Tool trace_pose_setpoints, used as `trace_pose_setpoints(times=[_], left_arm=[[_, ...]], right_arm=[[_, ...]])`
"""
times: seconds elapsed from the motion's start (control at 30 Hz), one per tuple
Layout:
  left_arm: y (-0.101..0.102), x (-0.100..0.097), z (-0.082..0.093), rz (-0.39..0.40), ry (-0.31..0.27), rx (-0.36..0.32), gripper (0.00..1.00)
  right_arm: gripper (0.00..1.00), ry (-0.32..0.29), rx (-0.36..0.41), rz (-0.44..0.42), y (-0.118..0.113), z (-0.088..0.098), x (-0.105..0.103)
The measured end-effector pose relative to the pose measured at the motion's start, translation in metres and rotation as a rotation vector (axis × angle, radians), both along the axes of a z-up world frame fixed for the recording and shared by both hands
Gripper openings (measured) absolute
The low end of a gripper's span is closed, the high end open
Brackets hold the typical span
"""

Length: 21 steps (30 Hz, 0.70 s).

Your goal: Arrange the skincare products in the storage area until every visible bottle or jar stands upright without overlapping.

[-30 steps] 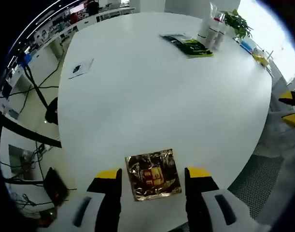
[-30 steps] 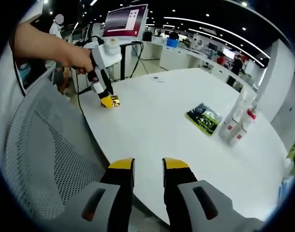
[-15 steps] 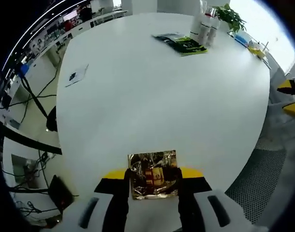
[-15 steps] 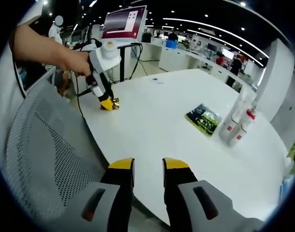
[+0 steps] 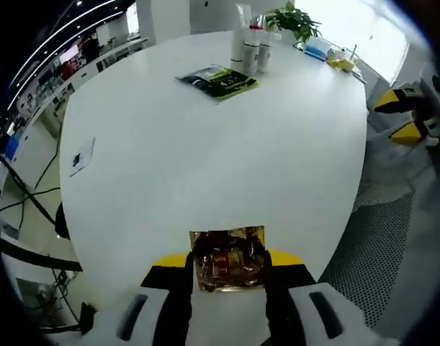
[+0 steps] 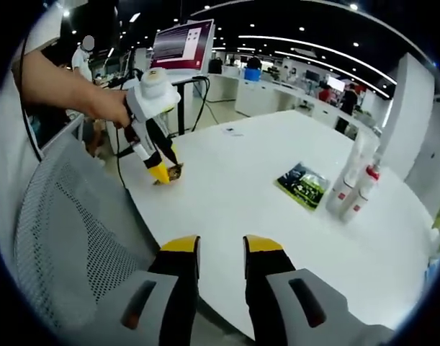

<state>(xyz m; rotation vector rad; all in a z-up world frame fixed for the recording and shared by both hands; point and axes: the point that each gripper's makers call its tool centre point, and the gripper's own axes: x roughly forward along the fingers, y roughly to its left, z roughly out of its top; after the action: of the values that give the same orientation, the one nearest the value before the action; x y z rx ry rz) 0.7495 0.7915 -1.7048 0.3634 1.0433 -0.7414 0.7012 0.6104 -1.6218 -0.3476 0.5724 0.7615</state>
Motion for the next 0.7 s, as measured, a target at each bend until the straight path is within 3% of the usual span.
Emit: trace_pose_setpoints(times=[0.13,0.37,0.7], left_arm=[[-0.022,0.002,0.018,-0.115,-0.089,-0.04,0.4],[-0.045,-0.004,0.027,-0.2,-0.142,-0.071,0.4],[-0.083,-0.02,0.043,-0.432,-0.261,-0.039,0.39]], right_arm=[[0.25,0.003,0.058,-0.008,0.004,0.006,0.0],[0.25,0.018,0.085,-0.012,0.007,0.007,0.0],[0.22,0.064,0.21,-0.034,0.013,0.017,-0.001]])
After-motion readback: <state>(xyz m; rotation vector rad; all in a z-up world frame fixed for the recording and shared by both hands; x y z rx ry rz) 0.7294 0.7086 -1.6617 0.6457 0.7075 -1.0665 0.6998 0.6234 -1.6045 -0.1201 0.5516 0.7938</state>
